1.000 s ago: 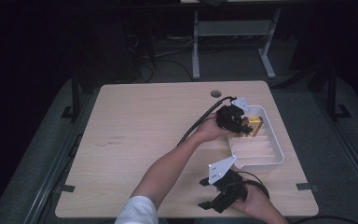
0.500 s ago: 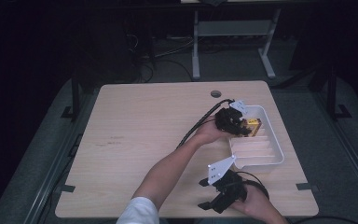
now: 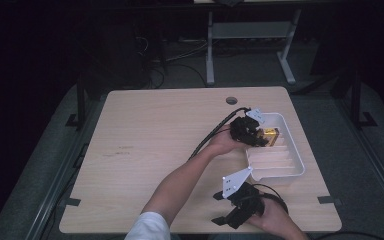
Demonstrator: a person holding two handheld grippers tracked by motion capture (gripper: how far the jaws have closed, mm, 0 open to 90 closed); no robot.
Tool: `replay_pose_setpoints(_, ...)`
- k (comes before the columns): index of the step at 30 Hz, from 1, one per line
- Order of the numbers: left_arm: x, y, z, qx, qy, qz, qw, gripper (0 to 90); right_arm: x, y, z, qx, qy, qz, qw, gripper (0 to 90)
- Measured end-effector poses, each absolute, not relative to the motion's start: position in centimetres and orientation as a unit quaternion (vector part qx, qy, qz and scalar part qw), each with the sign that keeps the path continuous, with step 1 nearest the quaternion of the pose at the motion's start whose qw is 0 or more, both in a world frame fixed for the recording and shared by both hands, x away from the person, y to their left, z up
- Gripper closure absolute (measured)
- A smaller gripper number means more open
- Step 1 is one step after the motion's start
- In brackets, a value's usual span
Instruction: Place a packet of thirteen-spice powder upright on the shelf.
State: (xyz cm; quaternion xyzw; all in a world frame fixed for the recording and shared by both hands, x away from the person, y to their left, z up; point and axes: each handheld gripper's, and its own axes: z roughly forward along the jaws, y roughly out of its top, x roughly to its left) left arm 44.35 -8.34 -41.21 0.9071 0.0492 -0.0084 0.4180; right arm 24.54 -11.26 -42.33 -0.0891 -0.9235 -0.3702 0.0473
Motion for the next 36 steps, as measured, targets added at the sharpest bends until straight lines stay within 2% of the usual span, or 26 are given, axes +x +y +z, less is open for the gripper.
replay_pose_setpoints(7, 44.1, -8.0, -41.2, 0.911, 0.053, -0.001, 0.408, 63.9, 24.6, -11.2, -42.3, -0.089, -0.923, -0.37, 0.048, 25.8)
replay_pose_setpoints(18, 43.3, -7.0, -40.1, 0.909, 0.046, 0.014, 0.415, 51.9, 24.5, -10.8, -42.4, -0.087, -0.924, -0.368, 0.049, 25.6)
replay_pose_setpoints(36, 41.4, -0.8, -39.2, 0.902, 0.067, 0.024, 0.426, 48.0, 24.8, -11.6, -42.2, -0.102, -0.92, -0.376, 0.042, 25.3)
